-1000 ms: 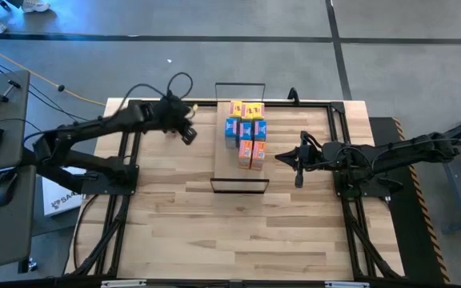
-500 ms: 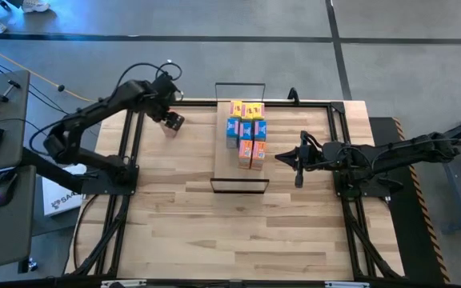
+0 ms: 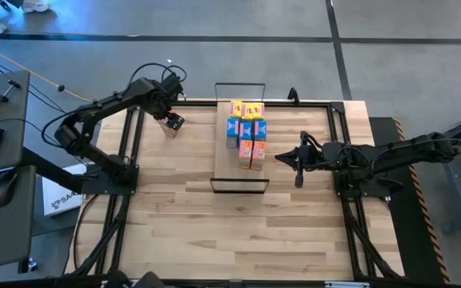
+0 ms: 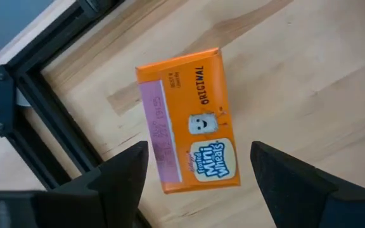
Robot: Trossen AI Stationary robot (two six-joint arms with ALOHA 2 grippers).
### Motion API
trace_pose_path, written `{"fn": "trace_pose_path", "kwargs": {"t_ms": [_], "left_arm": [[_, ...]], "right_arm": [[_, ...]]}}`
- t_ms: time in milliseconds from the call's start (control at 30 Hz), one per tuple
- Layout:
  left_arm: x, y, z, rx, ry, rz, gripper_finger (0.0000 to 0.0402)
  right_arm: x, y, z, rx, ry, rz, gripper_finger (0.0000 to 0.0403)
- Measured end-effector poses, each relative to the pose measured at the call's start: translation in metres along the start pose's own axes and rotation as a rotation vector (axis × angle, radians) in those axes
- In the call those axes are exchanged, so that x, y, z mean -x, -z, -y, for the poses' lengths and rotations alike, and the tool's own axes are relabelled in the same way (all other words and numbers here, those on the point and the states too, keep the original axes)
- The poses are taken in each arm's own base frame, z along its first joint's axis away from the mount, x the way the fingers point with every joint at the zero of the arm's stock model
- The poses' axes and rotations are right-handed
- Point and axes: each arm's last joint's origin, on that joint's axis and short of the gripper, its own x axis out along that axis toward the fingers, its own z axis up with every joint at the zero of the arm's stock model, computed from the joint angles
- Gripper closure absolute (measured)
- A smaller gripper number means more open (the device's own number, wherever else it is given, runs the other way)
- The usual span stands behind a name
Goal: Stack cereal on shelf
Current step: Put the orange cereal box on the shelf aligned with the other orange cereal boxes on the shelf
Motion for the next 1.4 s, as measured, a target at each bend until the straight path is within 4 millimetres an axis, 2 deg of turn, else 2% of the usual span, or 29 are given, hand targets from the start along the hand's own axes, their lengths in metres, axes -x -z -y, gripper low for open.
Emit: {"fn": "trace_pose_path", "kwargs": {"t_ms": [333,467,700,1000,1200,1400], "left_arm": [[-0.013,-0.005,0.004,-0.027,0.029,-0.045,0.0136],[-0.018,-0.007,0.006,-0.028,0.046,-0.067,0.0158],[-0.016,-0.005,0.006,-0.026,0.069,-0.077,0.0206],[0.013,0.018,0.009,0.029,0.230,-0.122,0.0223],[0.044,0.039,0.028,0.090,0.338,-0.051,0.0223],[0.067,0.054,0.049,0.165,0.409,0.024,0.0223]], "right_arm": [[0.000,0.000,0.000,0.000,-0.004,0.000,0.0403],[0.000,0.000,0.000,0.000,-0.004,0.000,0.0403],[0.000,0.000,0.000,0.000,-0.003,0.000,0.0403],[0.000,0.000,0.000,0.000,-0.003,0.000,0.0403],[0.000,0.000,0.000,-0.001,-0.002,0.000,0.0403],[0.000,0.000,0.000,0.000,0.001,0.000,0.0403]]}}
